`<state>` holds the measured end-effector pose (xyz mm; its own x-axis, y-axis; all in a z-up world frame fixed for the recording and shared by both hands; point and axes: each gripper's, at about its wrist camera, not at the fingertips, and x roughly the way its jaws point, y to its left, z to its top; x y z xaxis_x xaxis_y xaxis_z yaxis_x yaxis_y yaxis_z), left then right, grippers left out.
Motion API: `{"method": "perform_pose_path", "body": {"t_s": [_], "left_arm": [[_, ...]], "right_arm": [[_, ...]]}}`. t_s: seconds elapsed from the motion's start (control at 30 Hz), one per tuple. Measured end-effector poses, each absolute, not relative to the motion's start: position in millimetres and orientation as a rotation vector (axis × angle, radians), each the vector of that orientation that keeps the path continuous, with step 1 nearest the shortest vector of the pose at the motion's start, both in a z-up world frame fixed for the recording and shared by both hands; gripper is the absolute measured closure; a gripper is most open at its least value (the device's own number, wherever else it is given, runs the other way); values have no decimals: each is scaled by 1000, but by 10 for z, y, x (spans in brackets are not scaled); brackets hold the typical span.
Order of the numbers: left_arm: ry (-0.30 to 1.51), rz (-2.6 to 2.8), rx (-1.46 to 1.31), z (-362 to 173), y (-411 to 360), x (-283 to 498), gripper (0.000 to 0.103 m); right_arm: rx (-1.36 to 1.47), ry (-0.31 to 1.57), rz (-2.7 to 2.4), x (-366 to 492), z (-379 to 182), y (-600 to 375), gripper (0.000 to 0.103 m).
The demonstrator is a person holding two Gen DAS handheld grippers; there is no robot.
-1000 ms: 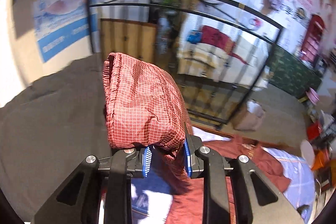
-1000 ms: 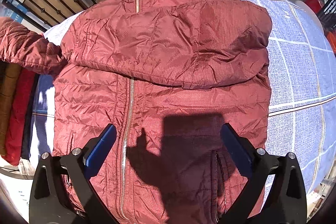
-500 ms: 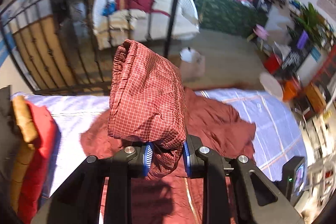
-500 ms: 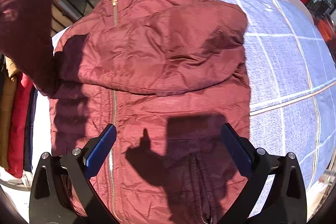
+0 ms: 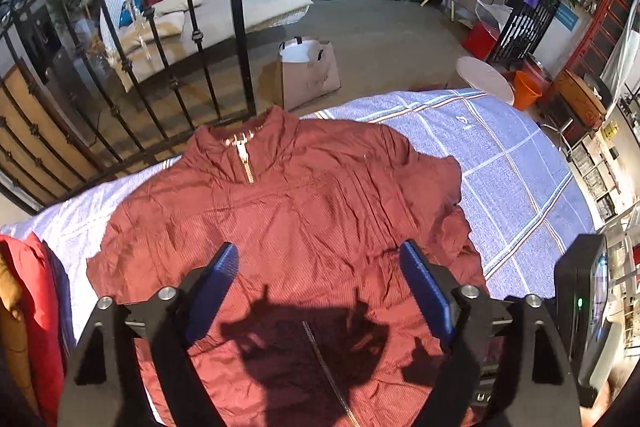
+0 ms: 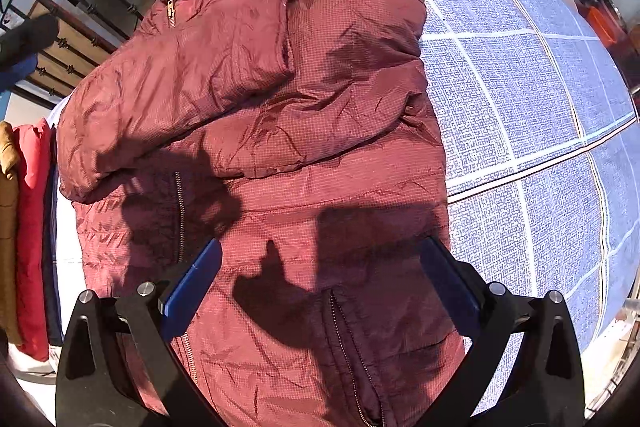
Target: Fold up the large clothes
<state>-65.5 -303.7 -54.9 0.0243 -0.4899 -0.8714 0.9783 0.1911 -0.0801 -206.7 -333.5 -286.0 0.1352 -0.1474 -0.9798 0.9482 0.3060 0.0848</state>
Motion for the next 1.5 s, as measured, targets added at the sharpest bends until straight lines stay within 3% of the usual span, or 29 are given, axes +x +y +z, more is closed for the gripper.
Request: {"method": "perform_pose_path", "body": {"t_s": [0.27, 0.57, 0.87, 1.0, 1.1, 1.5], "left_arm": [[1075, -1038, 663, -985, -2591, 23, 19], [1091, -834, 666, -1232, -2266, 694, 19], [1152, -882, 837, -1737, -2597, 671, 17], [1182, -877, 889, -1949, -2684, 684, 11], [1219, -867, 907, -2097, -2729, 730, 5], [1249, -893, 929, -2387, -2822, 810, 5]], "right_arm": [[899, 1142, -964, -1955, -2881, -3433, 5], [656, 1182, -850, -1069, -2723, -3630, 5], [509, 1318, -765, -328, -3072, -3867, 5], [518, 1396, -775, -260, -3359, -3971, 5], [533, 1411, -788, -244, -3480, -3999, 5], [526, 1412, -923, -132, -3834, -4045, 4]]}}
